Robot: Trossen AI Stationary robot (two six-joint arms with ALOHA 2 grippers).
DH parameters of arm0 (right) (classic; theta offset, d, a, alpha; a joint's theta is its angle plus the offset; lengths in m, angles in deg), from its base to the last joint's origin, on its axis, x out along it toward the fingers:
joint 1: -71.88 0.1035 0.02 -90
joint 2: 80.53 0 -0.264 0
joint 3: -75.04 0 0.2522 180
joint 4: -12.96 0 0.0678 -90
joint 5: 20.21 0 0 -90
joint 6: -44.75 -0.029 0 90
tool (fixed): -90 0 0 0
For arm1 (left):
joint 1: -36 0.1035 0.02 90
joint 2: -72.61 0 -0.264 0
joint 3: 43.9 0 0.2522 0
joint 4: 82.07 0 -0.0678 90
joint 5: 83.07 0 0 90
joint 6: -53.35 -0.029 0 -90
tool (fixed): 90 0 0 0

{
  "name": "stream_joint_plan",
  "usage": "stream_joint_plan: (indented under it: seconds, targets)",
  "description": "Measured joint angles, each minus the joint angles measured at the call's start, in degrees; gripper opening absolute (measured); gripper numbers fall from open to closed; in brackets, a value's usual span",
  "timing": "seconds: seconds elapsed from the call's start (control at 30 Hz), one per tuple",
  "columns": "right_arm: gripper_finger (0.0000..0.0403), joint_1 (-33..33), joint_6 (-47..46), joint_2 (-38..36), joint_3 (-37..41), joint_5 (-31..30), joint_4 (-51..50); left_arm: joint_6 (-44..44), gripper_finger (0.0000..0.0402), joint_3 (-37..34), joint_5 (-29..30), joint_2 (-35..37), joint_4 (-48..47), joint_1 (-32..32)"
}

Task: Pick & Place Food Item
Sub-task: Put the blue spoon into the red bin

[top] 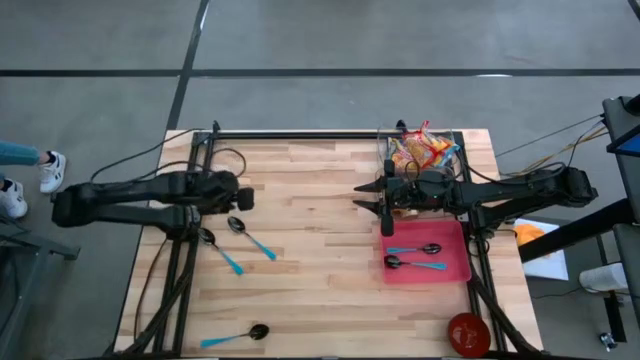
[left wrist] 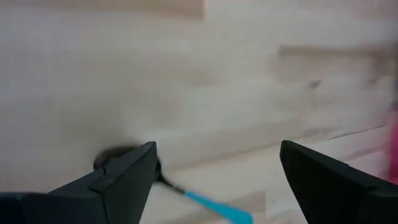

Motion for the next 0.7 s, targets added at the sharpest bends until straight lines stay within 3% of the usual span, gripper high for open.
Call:
stream_joint_plan:
  seconds: [0.13, 0.27, 0.57, 0.7]
  targets:
    - [0.0156, 0.0, 0.2, 0.0, 0.0, 0.0, 0.0, 3.8, 0.0345, 0.0, -5.1, -4.2, -0.6, -1.2]
    - [0.0156, 0.0, -0.3, 0.0, 0.0, 0.0, 0.0, 13.4, 0.0345, 0.0, -8.8, -5.2, -2.4, -4.6]
    - [0.0156, 0.0, 0.4, 0.0, 0.0, 0.0, 0.0, 45.6, 0.0345, 0.0, -8.5, -6.3, -3.1, -19.9]
    - [0.0156, 0.0, -0.3, 0.0, 0.0, 0.0, 0.0, 56.8, 0.0345, 0.0, -6.5, -8.3, -3.1, -23.7]
